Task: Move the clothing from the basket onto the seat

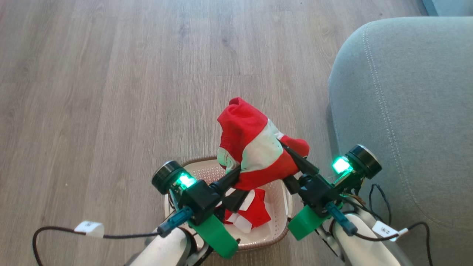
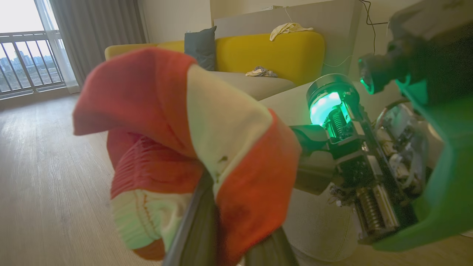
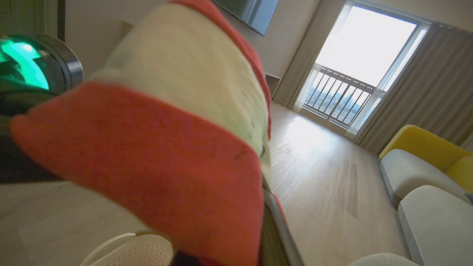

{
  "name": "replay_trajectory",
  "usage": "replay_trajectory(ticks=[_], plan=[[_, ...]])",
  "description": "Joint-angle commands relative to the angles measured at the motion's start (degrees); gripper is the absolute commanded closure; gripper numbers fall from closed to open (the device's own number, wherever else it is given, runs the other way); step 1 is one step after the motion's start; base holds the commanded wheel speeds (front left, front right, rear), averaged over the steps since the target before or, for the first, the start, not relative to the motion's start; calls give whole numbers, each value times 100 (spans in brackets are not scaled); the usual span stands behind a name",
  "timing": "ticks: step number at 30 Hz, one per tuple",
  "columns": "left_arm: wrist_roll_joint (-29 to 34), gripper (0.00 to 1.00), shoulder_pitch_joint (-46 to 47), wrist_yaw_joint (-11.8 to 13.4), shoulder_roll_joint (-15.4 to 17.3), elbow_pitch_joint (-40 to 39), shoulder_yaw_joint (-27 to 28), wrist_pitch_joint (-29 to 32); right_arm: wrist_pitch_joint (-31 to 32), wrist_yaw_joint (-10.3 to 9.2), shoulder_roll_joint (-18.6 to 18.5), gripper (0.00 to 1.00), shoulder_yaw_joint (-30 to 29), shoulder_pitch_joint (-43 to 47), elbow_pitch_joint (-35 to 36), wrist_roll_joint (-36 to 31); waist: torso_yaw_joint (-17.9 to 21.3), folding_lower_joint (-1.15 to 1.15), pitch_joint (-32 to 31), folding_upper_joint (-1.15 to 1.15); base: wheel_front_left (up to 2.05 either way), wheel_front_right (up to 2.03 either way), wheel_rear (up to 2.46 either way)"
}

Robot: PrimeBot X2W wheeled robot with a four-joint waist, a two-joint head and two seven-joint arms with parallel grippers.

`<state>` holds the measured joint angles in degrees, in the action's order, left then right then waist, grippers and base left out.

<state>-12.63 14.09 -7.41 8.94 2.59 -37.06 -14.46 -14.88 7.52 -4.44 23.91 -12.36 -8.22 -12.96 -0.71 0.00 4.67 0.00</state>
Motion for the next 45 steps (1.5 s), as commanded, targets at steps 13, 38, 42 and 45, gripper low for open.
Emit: replay_trajectory(ticks=[13, 38, 42, 45], plan=[[15, 0, 86, -8, -109, -195, 484, -54, -12, -3, 154, 100, -358, -68, 519, 397, -30, 0, -24, 0, 0, 0, 0], [49, 0, -468, -8, -132, 613, 1040, -54, -12, -3, 156, 100, -1983, 273, 213, 1126, -8, 0, 2, 0, 0, 0, 0], [49, 0, -513, -8, -128, 656, 1094, -54, -12, -3, 156, 100, -2090, 316, 140, 1172, -6, 0, 21, 0, 0, 0, 0], [55, 0, -535, -8, -122, 666, 1101, -54, -12, -3, 156, 100, -2124, 324, 101, 1199, 3, 0, 25, 0, 0, 0, 0]])
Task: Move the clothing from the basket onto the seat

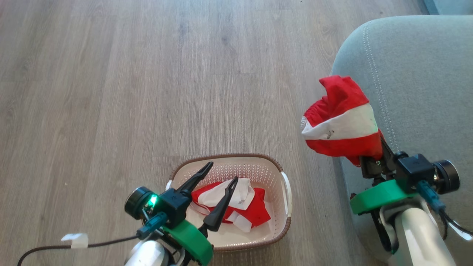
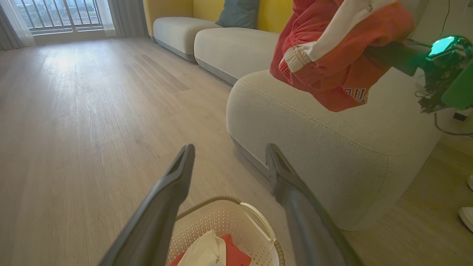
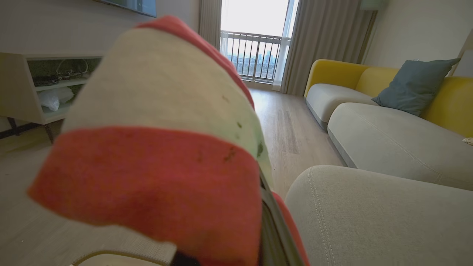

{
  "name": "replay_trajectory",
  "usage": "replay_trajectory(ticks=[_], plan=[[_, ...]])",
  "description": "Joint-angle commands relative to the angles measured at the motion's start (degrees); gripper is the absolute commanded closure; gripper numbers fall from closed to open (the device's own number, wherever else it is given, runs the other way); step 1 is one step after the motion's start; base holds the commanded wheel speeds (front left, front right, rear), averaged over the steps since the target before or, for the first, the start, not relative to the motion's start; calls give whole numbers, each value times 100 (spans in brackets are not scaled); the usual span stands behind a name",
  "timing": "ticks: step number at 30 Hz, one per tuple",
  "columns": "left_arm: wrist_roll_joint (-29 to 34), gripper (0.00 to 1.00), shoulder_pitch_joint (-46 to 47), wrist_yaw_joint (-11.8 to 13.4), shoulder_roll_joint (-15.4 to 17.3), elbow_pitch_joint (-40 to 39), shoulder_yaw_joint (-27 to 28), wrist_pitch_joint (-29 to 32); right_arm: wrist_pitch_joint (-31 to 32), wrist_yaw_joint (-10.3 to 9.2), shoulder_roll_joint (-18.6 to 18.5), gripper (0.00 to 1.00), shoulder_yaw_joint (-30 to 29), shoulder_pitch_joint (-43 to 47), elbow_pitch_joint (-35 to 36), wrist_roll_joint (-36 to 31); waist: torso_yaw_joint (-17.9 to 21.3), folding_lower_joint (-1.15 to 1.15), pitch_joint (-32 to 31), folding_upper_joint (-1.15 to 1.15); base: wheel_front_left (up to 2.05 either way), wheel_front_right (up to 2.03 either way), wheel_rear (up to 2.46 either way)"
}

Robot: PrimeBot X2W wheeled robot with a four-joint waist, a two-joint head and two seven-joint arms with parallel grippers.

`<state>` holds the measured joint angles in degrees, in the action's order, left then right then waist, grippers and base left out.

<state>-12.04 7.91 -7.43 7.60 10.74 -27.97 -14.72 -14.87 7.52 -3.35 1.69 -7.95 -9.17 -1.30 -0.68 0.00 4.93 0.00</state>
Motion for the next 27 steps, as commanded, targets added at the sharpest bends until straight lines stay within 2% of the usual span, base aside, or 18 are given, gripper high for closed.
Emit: replay_trajectory(ticks=[1, 9, 18, 27], plan=[[-1, 0, 69, -5, 14, -145, 192, -28, -13, -3, 46, 100, 75, -110, 162, 66, 4, 0, -2, 0, 0, 0, 0], [-3, 0, -71, -5, 27, 113, 194, -28, -13, -3, 47, 100, -7, -11, -184, 215, 17, 0, -10, 0, 0, 0, 0], [-7, 0, -105, -5, -30, 191, 240, -28, -13, -3, 47, 100, -30, -12, -264, 222, 38, 0, -14, 0, 0, 0, 0], [25, 0, -102, -6, -27, 103, 300, -28, -13, -3, 47, 100, -132, -68, -160, 137, 434, 0, 83, 0, 0, 0, 0]])
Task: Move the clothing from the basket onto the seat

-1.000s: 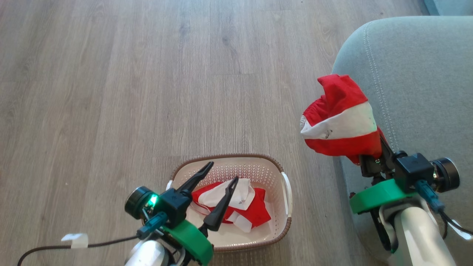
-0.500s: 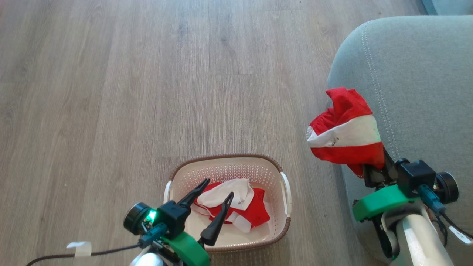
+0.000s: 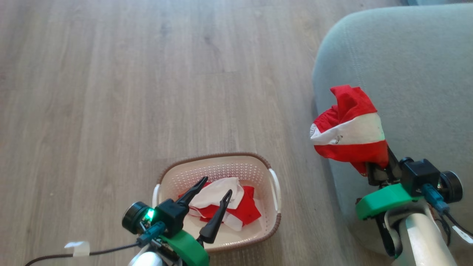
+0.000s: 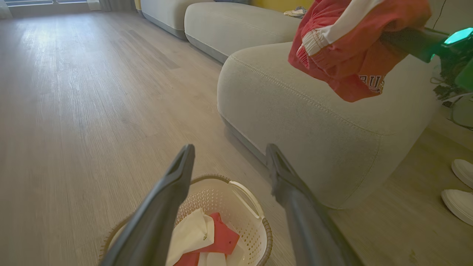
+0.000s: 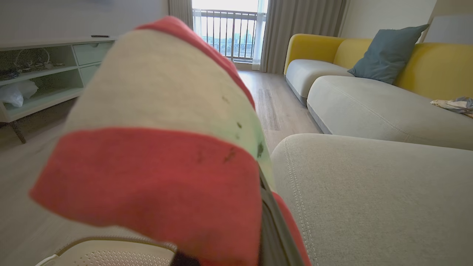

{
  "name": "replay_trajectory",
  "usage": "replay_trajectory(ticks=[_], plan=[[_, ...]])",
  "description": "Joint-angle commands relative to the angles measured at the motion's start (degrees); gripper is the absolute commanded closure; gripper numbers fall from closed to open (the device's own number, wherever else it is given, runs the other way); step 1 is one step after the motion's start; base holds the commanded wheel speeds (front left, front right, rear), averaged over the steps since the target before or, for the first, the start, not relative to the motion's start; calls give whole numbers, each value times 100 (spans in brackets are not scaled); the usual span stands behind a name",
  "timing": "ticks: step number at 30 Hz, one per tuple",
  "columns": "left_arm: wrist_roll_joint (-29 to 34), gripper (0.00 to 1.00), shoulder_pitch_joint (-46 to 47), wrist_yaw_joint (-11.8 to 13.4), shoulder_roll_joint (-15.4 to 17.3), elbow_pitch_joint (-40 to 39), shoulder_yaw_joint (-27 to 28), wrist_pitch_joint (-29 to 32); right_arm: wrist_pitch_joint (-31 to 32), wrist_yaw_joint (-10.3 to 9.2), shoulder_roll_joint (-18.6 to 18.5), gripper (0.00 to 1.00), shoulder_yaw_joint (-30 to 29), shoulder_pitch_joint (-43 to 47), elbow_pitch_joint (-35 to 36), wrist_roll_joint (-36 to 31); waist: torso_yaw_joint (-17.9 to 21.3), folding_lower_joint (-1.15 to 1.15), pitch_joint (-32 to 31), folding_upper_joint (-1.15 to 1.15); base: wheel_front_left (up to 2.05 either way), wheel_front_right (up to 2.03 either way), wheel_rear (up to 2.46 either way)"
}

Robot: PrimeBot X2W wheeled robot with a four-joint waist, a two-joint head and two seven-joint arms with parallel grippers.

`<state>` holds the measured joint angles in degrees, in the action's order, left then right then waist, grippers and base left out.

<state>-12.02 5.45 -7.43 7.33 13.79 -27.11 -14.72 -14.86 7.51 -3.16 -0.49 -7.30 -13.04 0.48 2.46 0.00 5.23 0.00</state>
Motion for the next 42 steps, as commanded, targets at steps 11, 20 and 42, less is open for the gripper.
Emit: replay_trajectory(ticks=[11, 20, 42], plan=[[69, 0, 245, -6, 113, -360, 170, -28, -14, -2, 28, 100, -106, -140, 428, -55, 1130, 0, 319, 0, 0, 0, 0], [112, 0, 316, -6, 198, -486, 137, -28, -14, -2, 28, 100, -213, -87, 639, -70, 1893, 0, 497, 0, 0, 0, 0], [184, 0, 277, -6, 200, -495, -63, -28, -14, -2, 28, 100, -450, 77, 783, 98, 2645, 0, 434, 0, 0, 0, 0]])
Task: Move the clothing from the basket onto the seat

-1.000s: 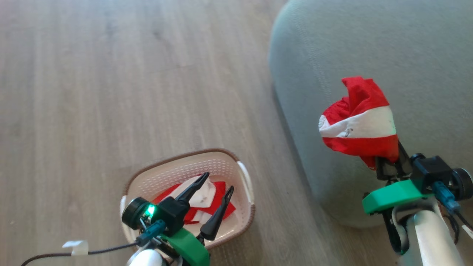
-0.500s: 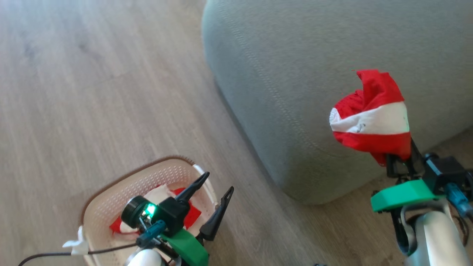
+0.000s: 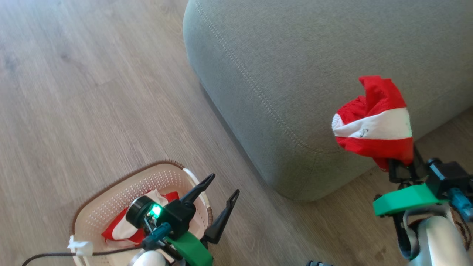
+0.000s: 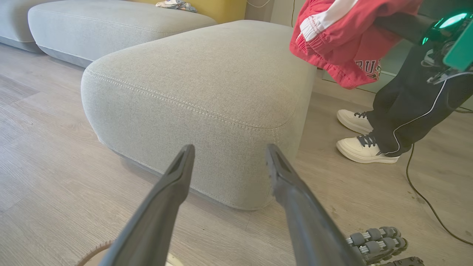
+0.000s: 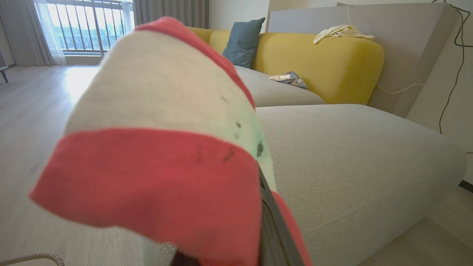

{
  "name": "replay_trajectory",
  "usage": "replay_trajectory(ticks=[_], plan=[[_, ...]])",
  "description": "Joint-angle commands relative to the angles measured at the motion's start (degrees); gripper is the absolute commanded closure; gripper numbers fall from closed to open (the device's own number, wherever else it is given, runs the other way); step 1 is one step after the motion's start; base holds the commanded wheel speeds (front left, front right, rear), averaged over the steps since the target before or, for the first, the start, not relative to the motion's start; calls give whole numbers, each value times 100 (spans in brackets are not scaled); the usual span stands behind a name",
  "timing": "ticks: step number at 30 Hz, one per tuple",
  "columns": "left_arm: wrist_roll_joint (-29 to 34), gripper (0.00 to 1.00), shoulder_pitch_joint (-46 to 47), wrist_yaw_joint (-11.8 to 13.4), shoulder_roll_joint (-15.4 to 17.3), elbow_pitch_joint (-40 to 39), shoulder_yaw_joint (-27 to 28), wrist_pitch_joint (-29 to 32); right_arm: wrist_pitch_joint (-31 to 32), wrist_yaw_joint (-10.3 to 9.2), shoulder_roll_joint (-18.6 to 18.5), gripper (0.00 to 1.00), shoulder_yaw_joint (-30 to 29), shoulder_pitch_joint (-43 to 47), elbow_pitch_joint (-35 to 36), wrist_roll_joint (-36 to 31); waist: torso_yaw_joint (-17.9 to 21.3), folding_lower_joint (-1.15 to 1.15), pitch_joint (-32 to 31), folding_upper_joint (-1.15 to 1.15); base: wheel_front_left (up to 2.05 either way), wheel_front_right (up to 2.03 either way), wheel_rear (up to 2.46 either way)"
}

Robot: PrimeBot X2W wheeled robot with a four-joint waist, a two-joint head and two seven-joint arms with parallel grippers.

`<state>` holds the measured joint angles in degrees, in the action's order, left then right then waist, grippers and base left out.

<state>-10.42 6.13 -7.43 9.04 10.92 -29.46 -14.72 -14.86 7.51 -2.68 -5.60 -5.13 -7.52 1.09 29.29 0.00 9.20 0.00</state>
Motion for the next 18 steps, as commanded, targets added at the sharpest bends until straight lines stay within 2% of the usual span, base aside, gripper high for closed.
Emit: replay_trajectory(ticks=[1, 8, 18], plan=[[24, 0, 215, -6, 44, -217, 162, -28, -14, -2, -20, 100, 33, -170, 246, 44, -67, 0, 69, 0, 0, 0, 0], [21, 0, 290, -6, 262, -326, 69, -28, -14, -2, -20, 100, -321, -609, 506, 113, -284, 0, 445, 0, 0, 0, 0], [5, 0, 520, -6, 947, -547, -154, -28, -14, -2, -20, 100, -794, -1842, 698, 227, -401, 0, 1412, 0, 0, 0, 0]])
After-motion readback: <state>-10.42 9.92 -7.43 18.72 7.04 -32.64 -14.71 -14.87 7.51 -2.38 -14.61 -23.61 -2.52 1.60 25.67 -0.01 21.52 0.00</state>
